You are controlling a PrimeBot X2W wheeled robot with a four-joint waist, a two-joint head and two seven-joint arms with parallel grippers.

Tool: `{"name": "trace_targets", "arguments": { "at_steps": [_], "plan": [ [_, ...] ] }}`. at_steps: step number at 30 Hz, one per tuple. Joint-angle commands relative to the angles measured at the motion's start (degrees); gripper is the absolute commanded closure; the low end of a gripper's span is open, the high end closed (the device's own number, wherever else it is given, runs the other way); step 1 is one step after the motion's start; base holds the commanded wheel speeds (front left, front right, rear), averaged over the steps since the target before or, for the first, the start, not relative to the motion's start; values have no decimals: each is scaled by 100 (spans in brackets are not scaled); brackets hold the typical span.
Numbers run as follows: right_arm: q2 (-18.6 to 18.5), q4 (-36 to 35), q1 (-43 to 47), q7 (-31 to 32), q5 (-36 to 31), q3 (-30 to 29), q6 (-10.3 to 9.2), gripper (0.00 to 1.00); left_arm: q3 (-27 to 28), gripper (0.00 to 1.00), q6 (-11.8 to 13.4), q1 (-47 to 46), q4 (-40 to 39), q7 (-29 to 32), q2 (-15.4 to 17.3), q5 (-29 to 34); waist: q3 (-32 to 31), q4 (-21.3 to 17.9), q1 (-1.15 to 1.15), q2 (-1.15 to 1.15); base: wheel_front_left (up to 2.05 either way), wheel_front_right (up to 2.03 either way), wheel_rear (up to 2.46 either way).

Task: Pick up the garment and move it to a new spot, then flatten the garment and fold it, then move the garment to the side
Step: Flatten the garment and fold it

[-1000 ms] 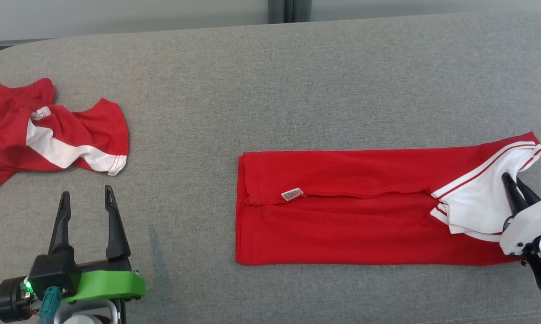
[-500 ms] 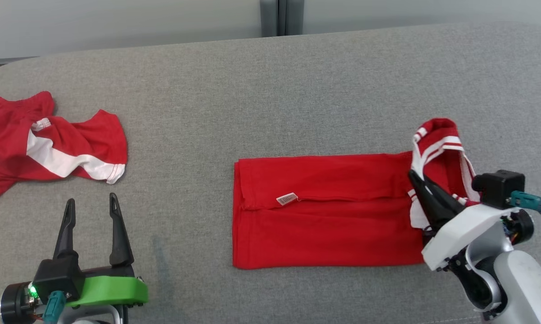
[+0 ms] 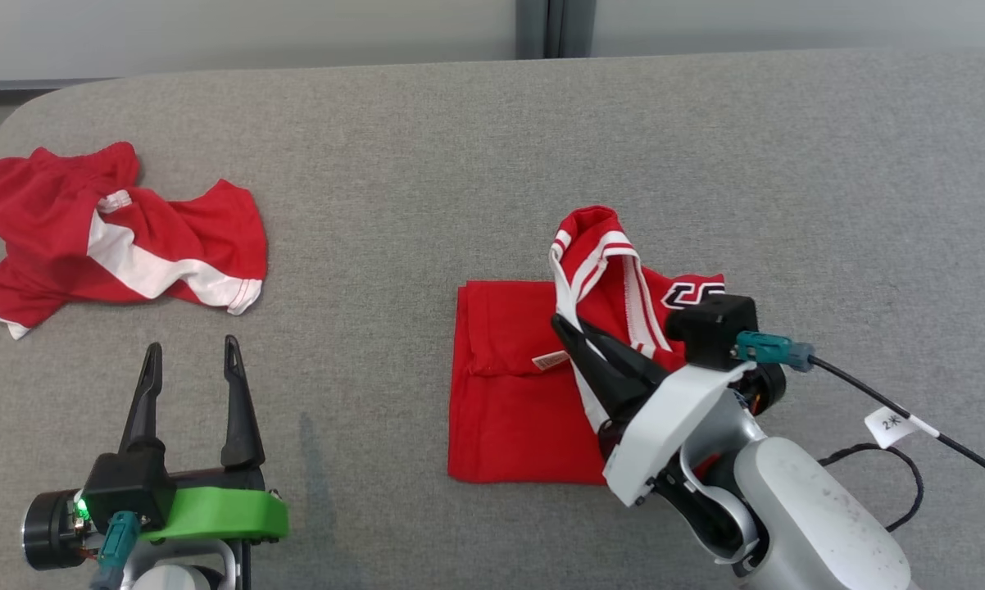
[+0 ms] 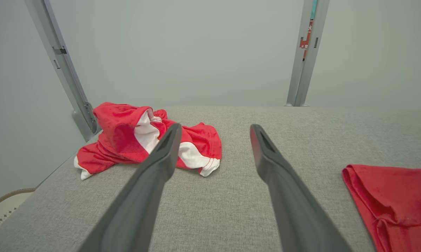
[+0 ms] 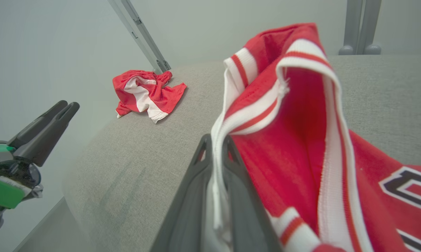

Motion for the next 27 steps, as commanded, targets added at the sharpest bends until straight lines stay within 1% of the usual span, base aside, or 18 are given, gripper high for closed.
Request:
{"name": "trace_targets", "arguments": {
  "at_steps": [1,7,8,10,13,17,20,22,25,27],
  "plan": [
    [62,118,-117,-65,-18,55,-1,100,-32,0,19,-128,4,-16,7,-15,75,96,0,0,0,0,0],
    [295,777,-382,-265,31,257,-1,100,-161,0,49,-246,37,-16,7,-43,182,255,0,0,0,0,0],
    [336,868,-406,-327,69,312,-1,0,-176,0,49,-260,47,-16,7,-49,191,265,0,0,0,0,0],
    [371,973,-460,-467,127,385,-1,0,-181,0,62,-270,54,-16,7,-67,198,265,0,0,0,0,0],
    [306,982,-540,-795,176,331,-1,0,-171,0,81,-245,49,-16,7,-66,180,201,0,0,0,0,0],
    [31,810,-551,-1267,199,52,-1,0,-164,0,57,-176,33,-16,8,-11,129,60,0,0,0,0,0],
    [-275,659,-405,-1630,62,-381,-1,0,-143,0,44,-140,19,-16,8,19,83,-49,0,0,0,0,0],
    [-406,561,-251,-1846,-16,-730,-1,0,-136,0,28,-117,8,-16,7,41,63,-114,0,0,0,0,0],
    [-551,417,2,-2059,-138,-1249,-1,0,-92,0,11,-81,-5,-16,8,82,47,-211,0,0,0,0,0],
    [-561,332,230,-2166,-221,-1604,-1,0,-65,0,-7,-56,-7,-16,8,106,35,-266,0,0,0,0,0]
  ]
}}
